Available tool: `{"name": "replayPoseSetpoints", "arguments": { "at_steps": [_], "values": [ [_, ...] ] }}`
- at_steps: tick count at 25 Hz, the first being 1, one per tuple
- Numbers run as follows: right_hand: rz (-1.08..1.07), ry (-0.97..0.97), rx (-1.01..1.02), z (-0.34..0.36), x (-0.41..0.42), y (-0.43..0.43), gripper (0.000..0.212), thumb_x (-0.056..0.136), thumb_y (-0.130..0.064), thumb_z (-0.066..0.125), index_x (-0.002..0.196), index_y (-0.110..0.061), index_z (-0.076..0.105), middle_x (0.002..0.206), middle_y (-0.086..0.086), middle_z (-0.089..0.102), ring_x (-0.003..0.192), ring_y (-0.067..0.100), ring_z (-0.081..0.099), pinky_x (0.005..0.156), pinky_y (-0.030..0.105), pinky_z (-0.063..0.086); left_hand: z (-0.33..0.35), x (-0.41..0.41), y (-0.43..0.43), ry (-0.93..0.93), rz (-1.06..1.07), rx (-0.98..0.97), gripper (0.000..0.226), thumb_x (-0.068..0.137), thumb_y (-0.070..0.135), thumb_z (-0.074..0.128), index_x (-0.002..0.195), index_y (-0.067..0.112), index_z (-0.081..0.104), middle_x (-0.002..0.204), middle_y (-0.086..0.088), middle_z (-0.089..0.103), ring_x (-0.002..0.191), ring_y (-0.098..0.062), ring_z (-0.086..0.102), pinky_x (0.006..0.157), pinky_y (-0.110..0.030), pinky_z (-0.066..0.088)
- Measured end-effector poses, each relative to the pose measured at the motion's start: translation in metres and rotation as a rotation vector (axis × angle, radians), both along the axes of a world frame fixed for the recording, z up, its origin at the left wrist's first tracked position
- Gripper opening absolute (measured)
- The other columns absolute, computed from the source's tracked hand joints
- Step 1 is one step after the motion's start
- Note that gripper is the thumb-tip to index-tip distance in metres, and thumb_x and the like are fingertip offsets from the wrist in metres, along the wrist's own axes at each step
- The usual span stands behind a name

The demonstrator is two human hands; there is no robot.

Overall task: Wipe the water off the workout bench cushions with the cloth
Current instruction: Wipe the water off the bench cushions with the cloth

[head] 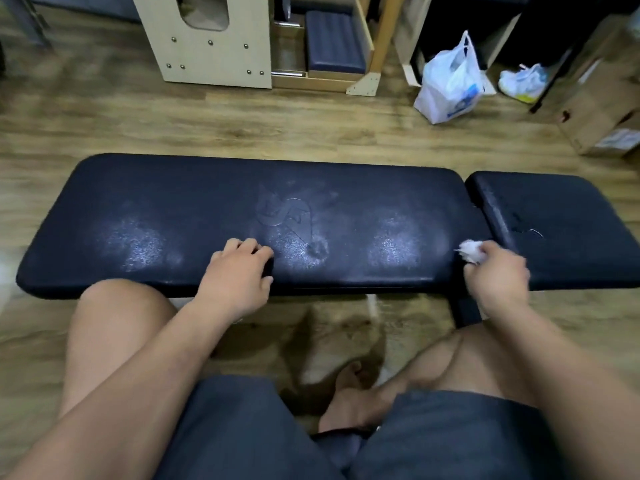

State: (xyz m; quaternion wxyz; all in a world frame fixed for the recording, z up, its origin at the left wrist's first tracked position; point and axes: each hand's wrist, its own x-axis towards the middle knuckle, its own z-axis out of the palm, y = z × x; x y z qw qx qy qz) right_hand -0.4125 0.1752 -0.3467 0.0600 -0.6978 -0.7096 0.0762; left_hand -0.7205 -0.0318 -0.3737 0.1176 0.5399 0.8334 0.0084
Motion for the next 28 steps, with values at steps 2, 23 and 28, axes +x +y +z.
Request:
{"name": "replayPoseSetpoints", "arguments": {
  "at_steps": [2, 23, 28],
  "values": [
    [0.143, 0.015, 0.021, -0.016, -0.05, -0.038, 0.036, 0.076, -0.015, 0.06, 0.112, -0.015, 0.065, 0.098, 0.02, 0.068, 0.091, 0.041, 0.063, 0.079, 0.039, 0.051, 0.001, 0.0, 0.003, 0.026, 0.008, 0.023, 0.038, 0.088, 0.04, 0.055, 0.122, 0.024, 0.054, 0.117, 0.0, 0.054, 0.113, -0.027, 0.043, 0.089, -0.043, 0.045],
    [0.026, 0.171, 0.007, -0.012, -0.064, -0.033, 0.033, 0.075, -0.032, 0.063, 0.103, -0.018, 0.07, 0.084, 0.019, 0.071, 0.087, 0.04, 0.066, 0.079, 0.041, 0.054, -0.002, 0.004, 0.003, -0.07, 0.109, 0.079, 0.035, 0.088, 0.025, 0.058, 0.122, 0.016, 0.059, 0.116, -0.005, 0.058, 0.112, -0.031, 0.046, 0.084, -0.045, 0.048],
    [0.569, 0.297, -0.327, -0.01, -0.213, -0.12, 0.017, 0.078, -0.027, 0.059, 0.089, -0.017, 0.066, 0.089, 0.011, 0.069, 0.089, 0.038, 0.061, 0.073, 0.033, 0.049, 0.001, 0.006, -0.002, -0.039, 0.148, 0.093, 0.024, 0.082, 0.021, 0.06, 0.103, 0.01, 0.059, 0.111, -0.004, 0.059, 0.109, -0.029, 0.048, 0.074, -0.043, 0.049]
  ]
}}
